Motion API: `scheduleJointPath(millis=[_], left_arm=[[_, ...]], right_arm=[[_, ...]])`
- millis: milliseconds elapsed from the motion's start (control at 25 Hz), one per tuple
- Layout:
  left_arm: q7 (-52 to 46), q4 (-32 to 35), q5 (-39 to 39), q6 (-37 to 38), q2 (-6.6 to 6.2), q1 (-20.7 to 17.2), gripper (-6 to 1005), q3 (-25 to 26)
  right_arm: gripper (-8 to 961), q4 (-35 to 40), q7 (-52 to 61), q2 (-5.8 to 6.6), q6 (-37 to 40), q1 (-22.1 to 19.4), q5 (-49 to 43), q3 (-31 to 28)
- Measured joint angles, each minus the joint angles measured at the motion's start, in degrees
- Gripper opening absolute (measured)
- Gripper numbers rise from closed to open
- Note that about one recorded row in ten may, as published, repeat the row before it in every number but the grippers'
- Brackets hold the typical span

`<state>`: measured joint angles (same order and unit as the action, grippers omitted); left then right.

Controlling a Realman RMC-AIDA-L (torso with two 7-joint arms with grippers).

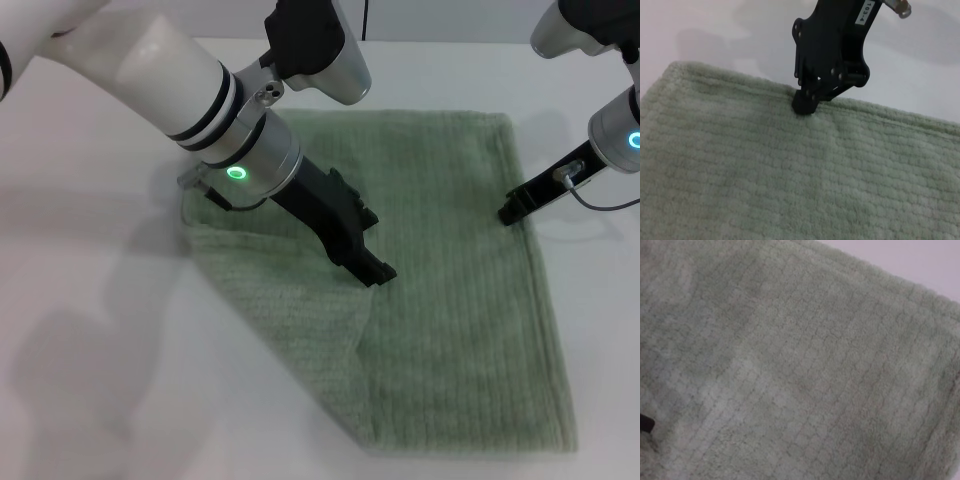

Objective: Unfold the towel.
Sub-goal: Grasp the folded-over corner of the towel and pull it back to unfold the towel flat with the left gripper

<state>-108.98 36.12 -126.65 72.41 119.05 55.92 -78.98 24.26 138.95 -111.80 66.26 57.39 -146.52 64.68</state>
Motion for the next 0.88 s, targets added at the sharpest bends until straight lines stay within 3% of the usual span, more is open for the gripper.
scheduleJointPath(millis=[880], left_arm=[[-2.7,-1.97,2.45,-5.25,0.04,0.11,799,-5.83]], right_arm=[[0,0.0,0.0,0.0,-0.05,0.16,0.01,0.0]])
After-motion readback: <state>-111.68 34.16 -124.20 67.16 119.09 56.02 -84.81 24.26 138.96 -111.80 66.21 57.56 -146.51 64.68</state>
